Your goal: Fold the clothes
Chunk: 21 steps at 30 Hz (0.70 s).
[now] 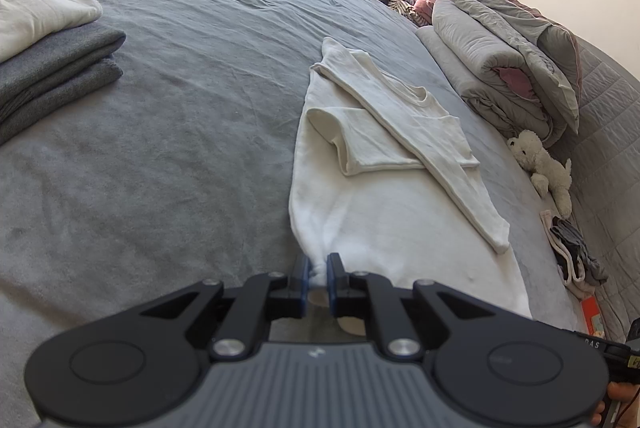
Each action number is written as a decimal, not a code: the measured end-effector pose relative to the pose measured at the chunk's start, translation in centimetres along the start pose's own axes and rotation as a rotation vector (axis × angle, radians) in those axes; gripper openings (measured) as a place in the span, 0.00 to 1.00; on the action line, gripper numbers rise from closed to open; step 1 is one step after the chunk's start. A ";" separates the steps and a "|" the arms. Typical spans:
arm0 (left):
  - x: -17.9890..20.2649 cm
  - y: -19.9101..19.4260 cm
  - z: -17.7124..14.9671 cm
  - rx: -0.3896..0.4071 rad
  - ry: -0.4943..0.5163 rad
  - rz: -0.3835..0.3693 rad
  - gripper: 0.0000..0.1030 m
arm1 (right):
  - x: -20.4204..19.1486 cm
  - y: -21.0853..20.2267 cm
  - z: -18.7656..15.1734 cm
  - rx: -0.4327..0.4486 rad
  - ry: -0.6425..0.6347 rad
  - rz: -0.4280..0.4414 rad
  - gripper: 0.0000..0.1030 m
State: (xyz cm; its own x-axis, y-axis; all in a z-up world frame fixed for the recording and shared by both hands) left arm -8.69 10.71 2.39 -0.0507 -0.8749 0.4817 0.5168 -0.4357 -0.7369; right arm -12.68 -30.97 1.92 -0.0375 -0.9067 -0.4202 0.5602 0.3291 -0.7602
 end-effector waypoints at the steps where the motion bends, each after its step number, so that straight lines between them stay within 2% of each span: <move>1: 0.0 0.0 0.0 0.000 0.000 0.000 0.09 | 0.0 0.0 0.0 0.000 0.000 0.000 0.17; 16: 0.1 -0.1 0.0 -0.001 0.000 -0.001 0.09 | 0.0 0.0 0.0 0.000 -0.005 0.001 0.17; 21: 0.3 -0.5 0.0 0.012 0.008 -0.014 0.09 | -0.1 -0.6 0.1 0.034 -0.006 0.010 0.15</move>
State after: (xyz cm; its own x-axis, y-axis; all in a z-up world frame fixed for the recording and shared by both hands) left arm -8.93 10.69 2.92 -0.0647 -0.8705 0.4879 0.5263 -0.4451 -0.7245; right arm -12.90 -31.14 2.48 -0.0267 -0.9048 -0.4251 0.5886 0.3295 -0.7382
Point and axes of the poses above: each gripper's, at about its wrist camera, not at the fingertips, and y roughly the way its jaws point, x to its right, z to its top, the point moved 2 cm from there along y, roughly the way its jaws point, and after that the axes turned 8 degrees about -x, right-handed, at the moved point
